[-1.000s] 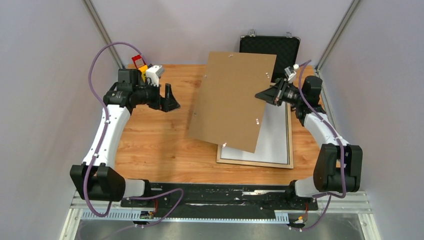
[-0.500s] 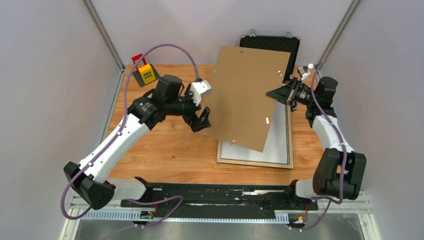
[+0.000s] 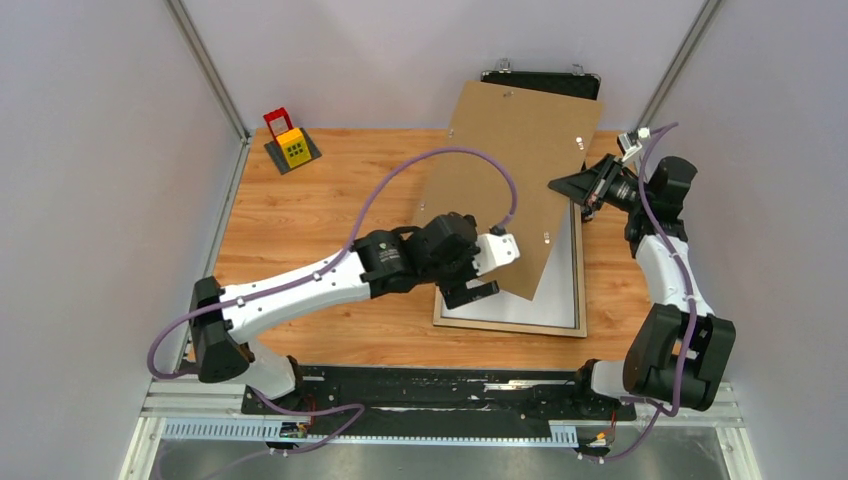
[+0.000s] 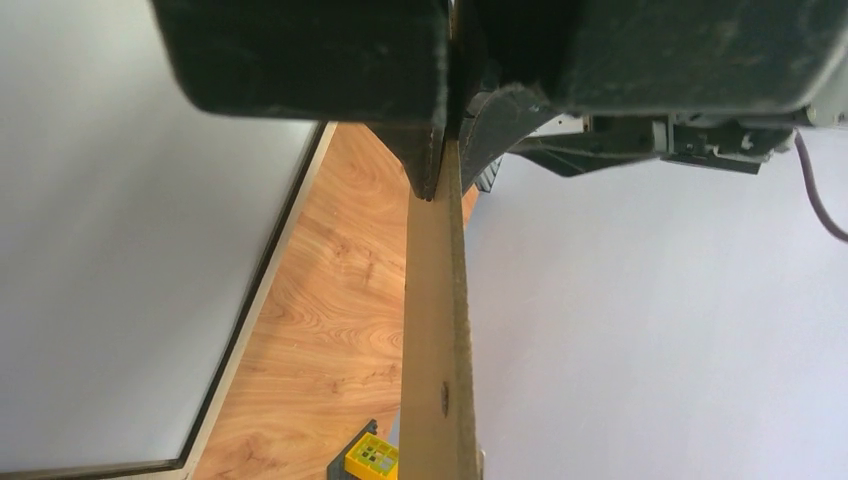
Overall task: Put the photo into the frame
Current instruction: Adjust the photo frame item.
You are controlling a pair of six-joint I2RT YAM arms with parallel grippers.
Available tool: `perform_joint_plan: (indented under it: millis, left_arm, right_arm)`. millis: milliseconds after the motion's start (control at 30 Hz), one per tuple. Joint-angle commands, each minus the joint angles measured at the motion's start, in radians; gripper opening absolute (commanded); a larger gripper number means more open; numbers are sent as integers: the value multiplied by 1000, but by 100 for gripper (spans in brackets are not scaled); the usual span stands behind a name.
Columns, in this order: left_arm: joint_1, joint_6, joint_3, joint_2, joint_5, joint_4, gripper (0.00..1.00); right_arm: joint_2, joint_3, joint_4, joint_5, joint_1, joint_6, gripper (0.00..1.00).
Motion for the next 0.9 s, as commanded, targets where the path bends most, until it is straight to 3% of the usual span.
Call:
perform_joint_plan:
  millis: [0, 267, 500, 867]
  left_arm:
    - [-68, 33, 48, 47, -202, 68, 100]
    - [-125, 52, 57, 111, -282, 100, 100]
    - [-137, 115, -13, 137, -400, 237, 100]
    - [-138, 108, -7, 182, -381, 227, 100]
  right_arm:
    - [-47, 40, 26, -18, -23, 1, 0]
    - [-45, 38, 31, -25, -30, 12, 0]
    - [-48, 32, 39, -27, -31, 21, 0]
    - [-44, 34, 39, -31, -31, 26, 0]
